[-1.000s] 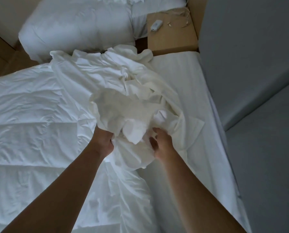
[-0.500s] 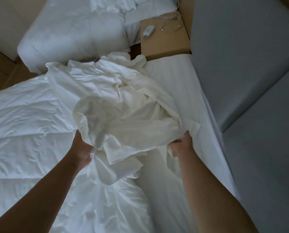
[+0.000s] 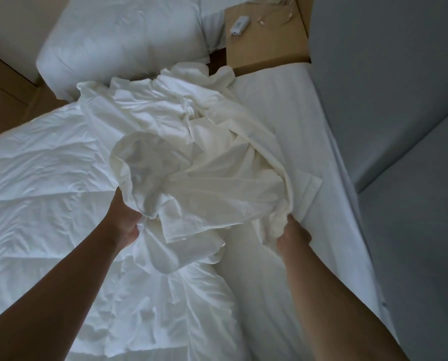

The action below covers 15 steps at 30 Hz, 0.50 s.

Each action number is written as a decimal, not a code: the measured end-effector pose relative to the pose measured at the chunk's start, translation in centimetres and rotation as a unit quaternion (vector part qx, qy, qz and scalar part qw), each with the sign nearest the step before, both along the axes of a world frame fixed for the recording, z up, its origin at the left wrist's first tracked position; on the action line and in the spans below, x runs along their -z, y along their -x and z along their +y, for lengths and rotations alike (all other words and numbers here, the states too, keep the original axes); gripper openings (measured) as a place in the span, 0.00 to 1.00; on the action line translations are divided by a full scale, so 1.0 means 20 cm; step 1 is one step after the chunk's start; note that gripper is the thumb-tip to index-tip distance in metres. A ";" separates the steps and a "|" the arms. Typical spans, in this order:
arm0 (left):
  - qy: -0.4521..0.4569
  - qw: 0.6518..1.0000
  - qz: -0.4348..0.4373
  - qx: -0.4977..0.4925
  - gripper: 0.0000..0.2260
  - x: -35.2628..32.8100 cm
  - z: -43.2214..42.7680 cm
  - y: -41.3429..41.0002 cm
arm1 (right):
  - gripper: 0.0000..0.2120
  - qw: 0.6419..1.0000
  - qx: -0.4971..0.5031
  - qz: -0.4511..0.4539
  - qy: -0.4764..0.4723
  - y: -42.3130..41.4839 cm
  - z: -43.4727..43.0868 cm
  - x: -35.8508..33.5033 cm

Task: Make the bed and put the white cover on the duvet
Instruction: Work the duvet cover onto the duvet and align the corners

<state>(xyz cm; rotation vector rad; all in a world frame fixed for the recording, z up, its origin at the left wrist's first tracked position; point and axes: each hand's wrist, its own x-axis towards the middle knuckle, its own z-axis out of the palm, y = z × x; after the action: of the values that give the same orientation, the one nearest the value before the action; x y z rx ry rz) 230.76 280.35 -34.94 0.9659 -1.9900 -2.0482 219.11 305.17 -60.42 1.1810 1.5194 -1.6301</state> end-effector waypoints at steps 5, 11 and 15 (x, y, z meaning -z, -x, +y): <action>0.014 1.000 -0.014 0.020 0.26 0.01 -0.02 -0.01 | 0.18 0.996 0.073 0.034 -0.021 0.04 -0.02 0.00; 0.003 0.999 0.012 0.036 0.09 -0.08 0.06 0.00 | 0.11 0.972 0.113 0.182 -0.095 0.18 0.31 -0.34; -0.017 0.998 0.021 0.048 0.15 -0.14 0.11 -0.03 | 0.13 0.963 0.085 0.256 0.006 0.16 0.55 -0.73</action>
<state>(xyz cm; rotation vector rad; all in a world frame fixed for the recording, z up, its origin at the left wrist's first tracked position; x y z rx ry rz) 231.27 282.59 -32.17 0.8399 -2.0242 -2.1405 216.01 316.21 -45.74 0.9451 1.7430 -2.1805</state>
